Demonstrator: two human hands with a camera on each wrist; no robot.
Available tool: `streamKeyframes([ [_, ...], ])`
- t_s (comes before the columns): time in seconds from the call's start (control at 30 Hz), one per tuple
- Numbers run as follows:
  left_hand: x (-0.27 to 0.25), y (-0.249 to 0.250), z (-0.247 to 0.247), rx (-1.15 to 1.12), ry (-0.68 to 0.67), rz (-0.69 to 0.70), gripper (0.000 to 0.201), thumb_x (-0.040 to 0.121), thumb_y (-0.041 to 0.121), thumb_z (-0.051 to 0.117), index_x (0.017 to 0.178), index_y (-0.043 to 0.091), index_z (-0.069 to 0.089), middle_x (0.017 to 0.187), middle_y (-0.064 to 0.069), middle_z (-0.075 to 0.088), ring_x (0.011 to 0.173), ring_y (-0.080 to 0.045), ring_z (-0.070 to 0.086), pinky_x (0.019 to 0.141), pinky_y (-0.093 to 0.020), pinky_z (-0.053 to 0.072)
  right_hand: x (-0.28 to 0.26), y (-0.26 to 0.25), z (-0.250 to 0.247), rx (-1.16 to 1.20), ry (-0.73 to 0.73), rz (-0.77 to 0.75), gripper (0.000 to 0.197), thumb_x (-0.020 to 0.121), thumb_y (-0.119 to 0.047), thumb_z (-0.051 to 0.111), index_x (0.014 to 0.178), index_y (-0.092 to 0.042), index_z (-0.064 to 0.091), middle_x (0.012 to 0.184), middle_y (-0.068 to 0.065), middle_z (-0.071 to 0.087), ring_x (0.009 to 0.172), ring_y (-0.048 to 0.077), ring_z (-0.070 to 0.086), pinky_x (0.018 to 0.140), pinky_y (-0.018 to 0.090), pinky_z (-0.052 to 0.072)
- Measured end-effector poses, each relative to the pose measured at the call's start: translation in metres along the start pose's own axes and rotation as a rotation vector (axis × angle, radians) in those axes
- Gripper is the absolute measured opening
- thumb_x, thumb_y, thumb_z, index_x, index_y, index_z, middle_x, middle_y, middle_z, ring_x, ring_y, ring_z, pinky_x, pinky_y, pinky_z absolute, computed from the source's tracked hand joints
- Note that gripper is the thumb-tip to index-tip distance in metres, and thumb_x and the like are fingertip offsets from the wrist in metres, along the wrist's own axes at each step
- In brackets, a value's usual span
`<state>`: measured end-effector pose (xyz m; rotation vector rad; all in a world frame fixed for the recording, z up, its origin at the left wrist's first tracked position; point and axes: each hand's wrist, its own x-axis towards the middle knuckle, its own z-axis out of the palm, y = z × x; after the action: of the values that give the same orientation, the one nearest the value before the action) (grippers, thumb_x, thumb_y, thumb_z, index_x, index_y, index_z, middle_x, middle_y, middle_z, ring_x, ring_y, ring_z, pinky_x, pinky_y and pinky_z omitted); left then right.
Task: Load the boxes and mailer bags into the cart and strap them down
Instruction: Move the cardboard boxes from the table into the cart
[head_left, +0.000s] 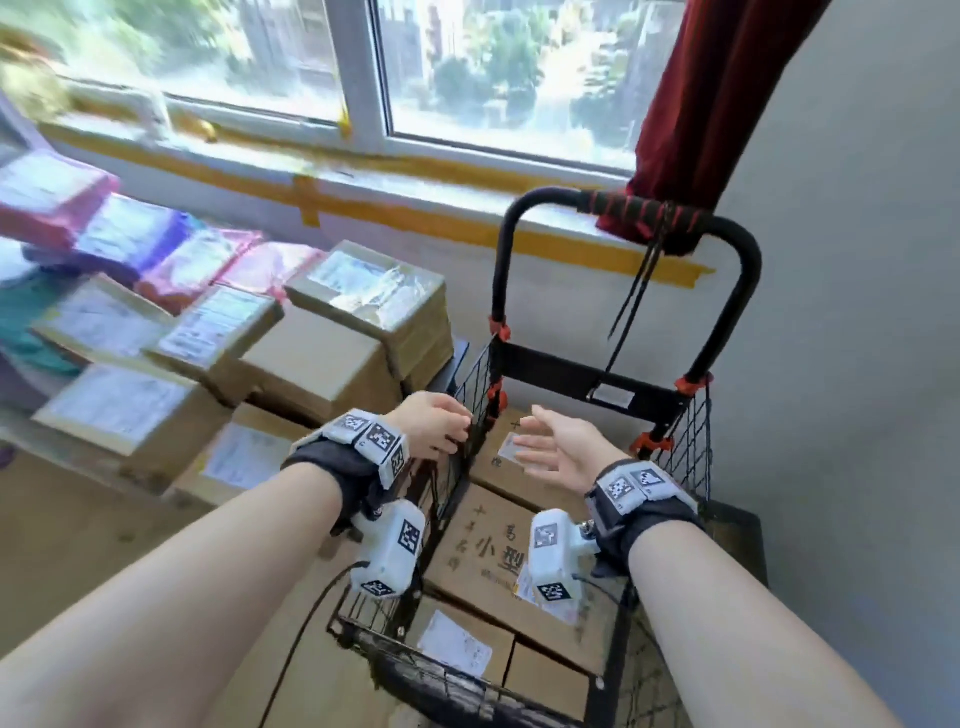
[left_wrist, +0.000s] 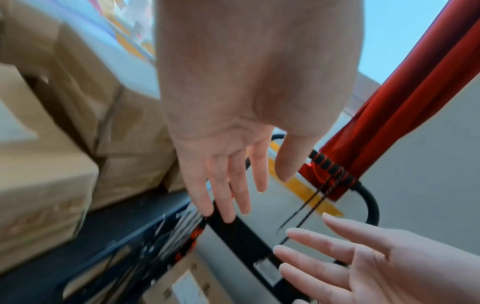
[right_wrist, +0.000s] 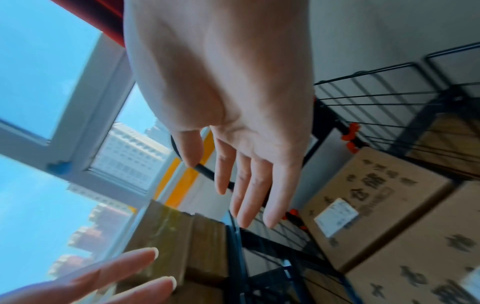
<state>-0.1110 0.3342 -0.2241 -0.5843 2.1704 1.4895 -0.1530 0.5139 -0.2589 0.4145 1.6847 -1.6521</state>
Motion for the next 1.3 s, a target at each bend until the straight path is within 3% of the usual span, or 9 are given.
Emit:
streamKeyframes([
  [0.13, -0.032, 0.012, -0.056, -0.007, 0.11, 0.05, 0.018, 0.096, 0.015, 0.05, 0.111, 0.011, 0.059, 0.095, -0.008, 0.062, 0.084, -0.02, 0.058, 0.076, -0.03, 0.047, -0.016, -0.038, 0.046, -0.052, -0.08, -0.081, 0.038, 0.1, -0.036, 0.042, 0.124, -0.009, 0.053, 0.123, 0.013, 0.057, 0.116, 0.029, 0.055, 0.096, 0.041, 0.043],
  [0.27, -0.049, 0.005, -0.114, 0.009, 0.227, 0.073, 0.015, 0.094, 0.01, 0.05, 0.107, 0.01, 0.059, 0.093, -0.009, 0.058, 0.078, -0.017, 0.055, 0.067, -0.025, 0.045, -0.022, -0.058, 0.091, -0.089, -0.122, -0.14, 0.036, 0.098, -0.035, 0.047, 0.122, -0.01, 0.054, 0.128, 0.014, 0.056, 0.115, 0.028, 0.055, 0.095, 0.041, 0.045],
  [0.43, -0.032, -0.006, -0.18, 0.019, 0.352, 0.09, 0.016, 0.093, 0.01, 0.051, 0.105, 0.011, 0.061, 0.094, -0.007, 0.056, 0.087, -0.02, 0.054, 0.074, -0.03, 0.046, -0.009, -0.078, 0.139, -0.128, -0.055, -0.187, 0.044, 0.096, -0.033, 0.052, 0.134, -0.011, 0.047, 0.131, 0.01, 0.052, 0.117, 0.023, 0.053, 0.091, 0.037, 0.046],
  [0.63, 0.027, -0.003, -0.244, 0.125, 0.326, 0.127, 0.029, 0.09, 0.009, 0.055, 0.119, 0.006, 0.06, 0.109, -0.015, 0.061, 0.092, -0.024, 0.056, 0.079, -0.036, 0.05, 0.033, -0.099, 0.173, -0.123, 0.105, -0.226, 0.045, 0.097, -0.024, 0.052, 0.14, -0.016, 0.041, 0.133, -0.001, 0.047, 0.116, 0.016, 0.045, 0.095, 0.036, 0.04],
  [0.73, 0.061, 0.001, -0.262, 0.201, 0.266, 0.164, 0.038, 0.089, 0.007, 0.055, 0.126, 0.006, 0.054, 0.117, -0.015, 0.06, 0.096, -0.025, 0.058, 0.078, -0.031, 0.047, 0.05, -0.105, 0.183, -0.123, 0.193, -0.234, 0.043, 0.097, -0.016, 0.05, 0.139, -0.012, 0.04, 0.131, 0.004, 0.049, 0.104, 0.013, 0.044, 0.098, 0.035, 0.039],
  [0.83, 0.094, 0.003, -0.274, 0.361, 0.234, 0.173, 0.031, 0.088, 0.012, 0.053, 0.119, 0.008, 0.058, 0.113, -0.007, 0.06, 0.101, -0.023, 0.055, 0.086, -0.026, 0.041, 0.068, -0.109, 0.191, -0.128, 0.251, -0.227, 0.046, 0.096, -0.011, 0.05, 0.14, -0.009, 0.039, 0.138, 0.008, 0.047, 0.114, 0.019, 0.048, 0.098, 0.032, 0.038],
  [1.03, 0.132, 0.009, -0.277, 0.472, 0.191, 0.097, 0.012, 0.09, 0.008, 0.05, 0.083, 0.007, 0.06, 0.08, -0.005, 0.056, 0.083, -0.022, 0.052, 0.051, -0.015, 0.033, 0.093, -0.104, 0.196, -0.029, 0.244, -0.143, 0.039, 0.097, -0.008, 0.046, 0.136, -0.011, 0.045, 0.109, 0.005, 0.061, 0.075, 0.007, 0.057, 0.047, 0.016, 0.047],
  [1.17, 0.145, 0.01, -0.277, 0.397, 0.217, 0.143, 0.014, 0.089, 0.007, 0.054, 0.096, -0.001, 0.064, 0.091, -0.012, 0.06, 0.079, -0.021, 0.051, 0.058, -0.021, 0.041, 0.098, -0.105, 0.193, 0.028, 0.258, -0.13, 0.04, 0.096, -0.012, 0.048, 0.135, -0.017, 0.045, 0.123, 0.005, 0.061, 0.087, 0.011, 0.059, 0.061, 0.024, 0.048],
  [1.3, 0.144, 0.015, -0.276, 0.263, 0.265, 0.16, 0.011, 0.086, 0.001, 0.057, 0.079, 0.005, 0.065, 0.078, -0.008, 0.058, 0.083, -0.023, 0.054, 0.072, -0.032, 0.047, 0.09, -0.108, 0.181, 0.084, 0.254, -0.163, 0.04, 0.095, -0.011, 0.049, 0.134, -0.02, 0.047, 0.122, 0.005, 0.062, 0.091, 0.014, 0.061, 0.07, 0.031, 0.052],
])
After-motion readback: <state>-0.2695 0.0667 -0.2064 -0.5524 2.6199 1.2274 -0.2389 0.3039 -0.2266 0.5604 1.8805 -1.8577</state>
